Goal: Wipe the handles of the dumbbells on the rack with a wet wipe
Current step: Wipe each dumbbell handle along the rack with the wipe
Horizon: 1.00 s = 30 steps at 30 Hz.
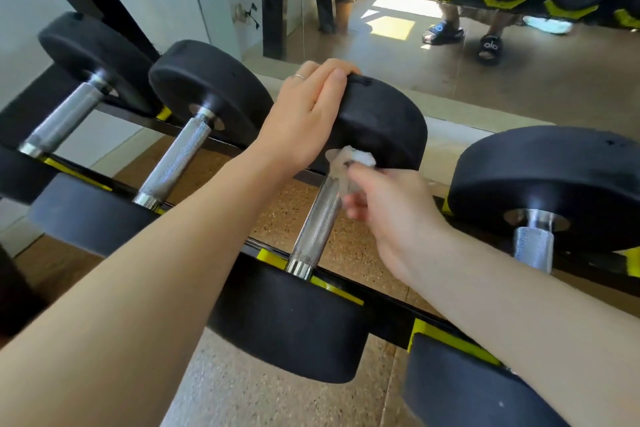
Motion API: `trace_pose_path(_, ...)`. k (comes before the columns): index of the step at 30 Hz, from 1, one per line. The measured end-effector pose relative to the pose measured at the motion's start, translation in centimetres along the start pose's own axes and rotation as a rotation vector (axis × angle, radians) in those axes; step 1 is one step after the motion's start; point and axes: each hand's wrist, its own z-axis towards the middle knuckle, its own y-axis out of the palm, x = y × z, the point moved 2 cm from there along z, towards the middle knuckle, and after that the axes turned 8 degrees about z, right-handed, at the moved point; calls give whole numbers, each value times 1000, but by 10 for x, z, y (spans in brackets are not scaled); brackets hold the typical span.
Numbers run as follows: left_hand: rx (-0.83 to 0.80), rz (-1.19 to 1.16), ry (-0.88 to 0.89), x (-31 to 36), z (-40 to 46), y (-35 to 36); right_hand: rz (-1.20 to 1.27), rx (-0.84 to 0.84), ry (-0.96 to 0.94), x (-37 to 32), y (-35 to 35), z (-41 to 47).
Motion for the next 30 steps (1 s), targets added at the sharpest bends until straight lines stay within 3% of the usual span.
trace_pose_path(3,-3,6,21,-3,1,1,-228,122,-80,7,3,0)
trace_pose_path(8,0,32,75,-8,4,4,-18,57,151,11,11,9)
trace_pose_path(11,11,28,99,-10,5,4,55,-35,145,4,11,8)
trace_pose_path(14,12,26,109,-11,5,5,6,48,102,1,19,8)
trace_pose_path(17,7,26,99,-12,5,5,-319,234,-65,-2,28,0)
trace_pose_path(19,4,22,97,-11,4,5,-565,250,-290,-3,26,-13)
trace_pose_path(23,8,17,103,-10,3,3,-815,-54,-708,-9,23,-38)
trace_pose_path(26,5,10,104,-10,4,2,-1070,-126,-901,-20,13,-27)
trace_pose_path(28,5,8,103,-10,4,2,-1212,-181,-939,-24,7,-14)
trace_pose_path(30,1,3,93,-11,4,1,-1196,-285,-877,-24,4,-7)
